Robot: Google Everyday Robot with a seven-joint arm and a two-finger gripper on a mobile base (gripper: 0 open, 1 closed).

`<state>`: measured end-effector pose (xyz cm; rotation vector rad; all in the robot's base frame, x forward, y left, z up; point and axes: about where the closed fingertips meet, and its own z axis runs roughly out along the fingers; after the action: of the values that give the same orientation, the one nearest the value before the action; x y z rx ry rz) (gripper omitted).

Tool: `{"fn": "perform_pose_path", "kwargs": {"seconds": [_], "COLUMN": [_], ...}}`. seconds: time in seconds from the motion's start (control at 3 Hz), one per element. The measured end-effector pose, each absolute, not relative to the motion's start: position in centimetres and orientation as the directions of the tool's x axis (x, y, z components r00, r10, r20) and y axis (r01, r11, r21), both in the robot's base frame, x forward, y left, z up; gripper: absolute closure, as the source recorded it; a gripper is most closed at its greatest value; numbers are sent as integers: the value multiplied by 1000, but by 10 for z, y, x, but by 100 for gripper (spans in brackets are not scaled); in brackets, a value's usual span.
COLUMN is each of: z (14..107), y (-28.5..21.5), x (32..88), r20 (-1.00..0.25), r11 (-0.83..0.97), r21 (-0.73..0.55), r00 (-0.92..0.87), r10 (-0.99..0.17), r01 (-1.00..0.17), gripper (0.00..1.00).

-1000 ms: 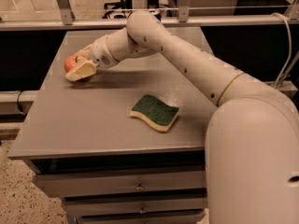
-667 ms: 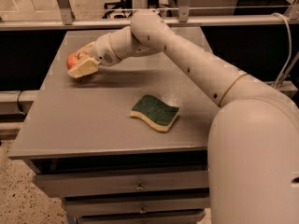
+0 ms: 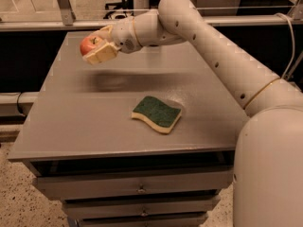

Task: Move apple near sponge

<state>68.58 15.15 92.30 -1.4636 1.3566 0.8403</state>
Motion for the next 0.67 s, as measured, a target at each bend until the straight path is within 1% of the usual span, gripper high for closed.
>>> {"fn": "perform_pose_path", "kwargs": {"seconds": [0.33,0.67], "z": [923,928], "y": [152,141], "x": [686,666], "r20": [-928,-920], "r11": [52,44], "r21": [-181,-171], "r00": [153,144], "r10": [-339,-364], "r01": [-982,-984], "gripper": [100,100]}}
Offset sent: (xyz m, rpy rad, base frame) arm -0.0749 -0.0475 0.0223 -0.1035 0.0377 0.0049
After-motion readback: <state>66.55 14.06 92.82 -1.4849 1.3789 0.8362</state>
